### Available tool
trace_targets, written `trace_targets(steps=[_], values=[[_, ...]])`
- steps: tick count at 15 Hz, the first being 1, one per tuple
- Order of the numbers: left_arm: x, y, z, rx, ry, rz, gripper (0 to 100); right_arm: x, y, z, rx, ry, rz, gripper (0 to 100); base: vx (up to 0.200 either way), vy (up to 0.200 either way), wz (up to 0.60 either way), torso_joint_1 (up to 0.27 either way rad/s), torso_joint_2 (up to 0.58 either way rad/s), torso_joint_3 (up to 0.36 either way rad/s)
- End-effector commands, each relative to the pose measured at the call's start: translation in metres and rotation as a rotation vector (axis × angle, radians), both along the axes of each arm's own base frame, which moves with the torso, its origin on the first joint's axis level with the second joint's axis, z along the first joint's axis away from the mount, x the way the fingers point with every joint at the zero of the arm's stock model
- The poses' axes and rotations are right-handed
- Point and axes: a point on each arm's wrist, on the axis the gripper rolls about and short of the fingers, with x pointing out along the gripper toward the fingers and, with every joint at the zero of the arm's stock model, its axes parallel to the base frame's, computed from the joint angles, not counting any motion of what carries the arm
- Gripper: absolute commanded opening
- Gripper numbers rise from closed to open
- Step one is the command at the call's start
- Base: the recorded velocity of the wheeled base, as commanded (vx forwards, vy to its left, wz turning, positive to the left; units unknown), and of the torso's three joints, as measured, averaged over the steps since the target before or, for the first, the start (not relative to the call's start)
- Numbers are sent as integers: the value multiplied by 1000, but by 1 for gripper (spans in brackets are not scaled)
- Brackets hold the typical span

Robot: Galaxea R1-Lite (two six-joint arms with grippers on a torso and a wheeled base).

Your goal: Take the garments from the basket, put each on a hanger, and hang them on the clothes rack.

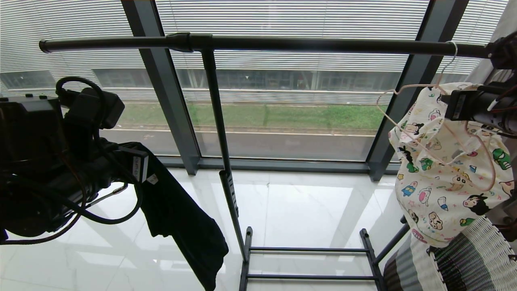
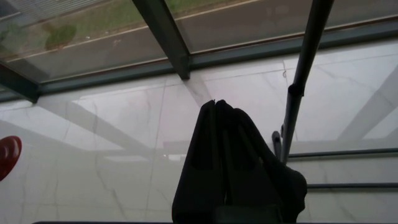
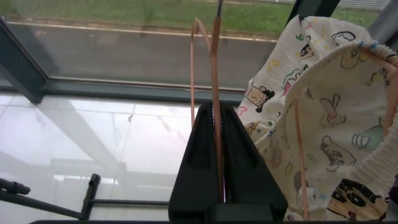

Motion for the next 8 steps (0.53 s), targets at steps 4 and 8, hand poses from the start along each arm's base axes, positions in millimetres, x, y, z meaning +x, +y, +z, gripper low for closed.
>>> trace_targets(steps=[4,8], values=[[-1,0,1,-1,-3,0,0,-14,-2,10,1,-29,-2,100,0,0,0,0,0,0],[-2,0,2,-3,-9,0,0,-11,-3,5,-4,7,-7,100,0,0,0,0,0,0]])
